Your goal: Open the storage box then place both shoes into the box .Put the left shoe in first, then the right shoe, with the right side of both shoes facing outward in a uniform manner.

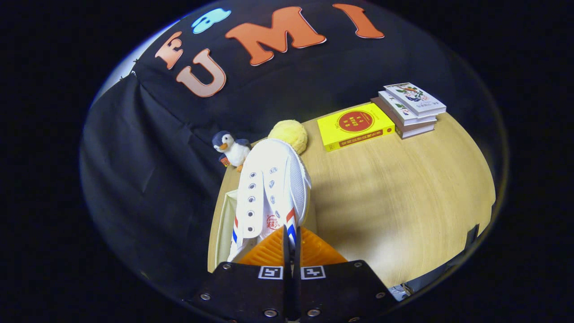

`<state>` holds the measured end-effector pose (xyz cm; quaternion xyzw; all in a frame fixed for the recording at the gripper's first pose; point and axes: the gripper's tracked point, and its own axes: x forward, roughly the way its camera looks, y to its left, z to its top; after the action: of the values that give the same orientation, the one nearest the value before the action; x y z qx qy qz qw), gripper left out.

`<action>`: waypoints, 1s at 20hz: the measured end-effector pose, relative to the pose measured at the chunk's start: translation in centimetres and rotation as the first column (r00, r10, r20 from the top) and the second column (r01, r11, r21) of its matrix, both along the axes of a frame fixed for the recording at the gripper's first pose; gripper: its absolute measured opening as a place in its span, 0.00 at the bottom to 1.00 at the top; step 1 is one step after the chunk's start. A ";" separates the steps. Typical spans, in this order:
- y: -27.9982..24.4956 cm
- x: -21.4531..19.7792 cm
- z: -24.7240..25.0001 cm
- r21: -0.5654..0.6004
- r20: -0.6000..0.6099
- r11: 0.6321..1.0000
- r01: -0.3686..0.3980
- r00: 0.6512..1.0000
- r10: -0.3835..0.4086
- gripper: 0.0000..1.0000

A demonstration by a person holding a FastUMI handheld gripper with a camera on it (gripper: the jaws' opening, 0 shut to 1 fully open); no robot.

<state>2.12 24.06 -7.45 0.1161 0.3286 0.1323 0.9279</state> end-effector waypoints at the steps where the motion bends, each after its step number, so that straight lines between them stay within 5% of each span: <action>1: 1.2 0.0 -0.6 -0.005 -0.008 1.000 -0.007 1.000 0.007 0.00; 6: 5.5 0.1 -4.2 -0.063 -0.052 0.998 -0.027 0.998 0.024 0.00; 15: 4.5 1.0 -10.1 -0.310 -0.098 0.950 0.033 0.993 -0.067 0.04; 16: 5.8 1.1 -9.5 -0.280 -0.083 0.960 0.016 0.996 -0.041 0.08; 18: 6.4 1.4 -7.5 -0.274 -0.036 0.962 0.006 0.999 -0.016 0.34; 20: 6.1 1.6 -5.1 -0.282 0.024 0.959 -0.004 1.000 0.011 0.72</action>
<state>3.72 30.20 -12.52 -0.0201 0.3326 0.0892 0.9386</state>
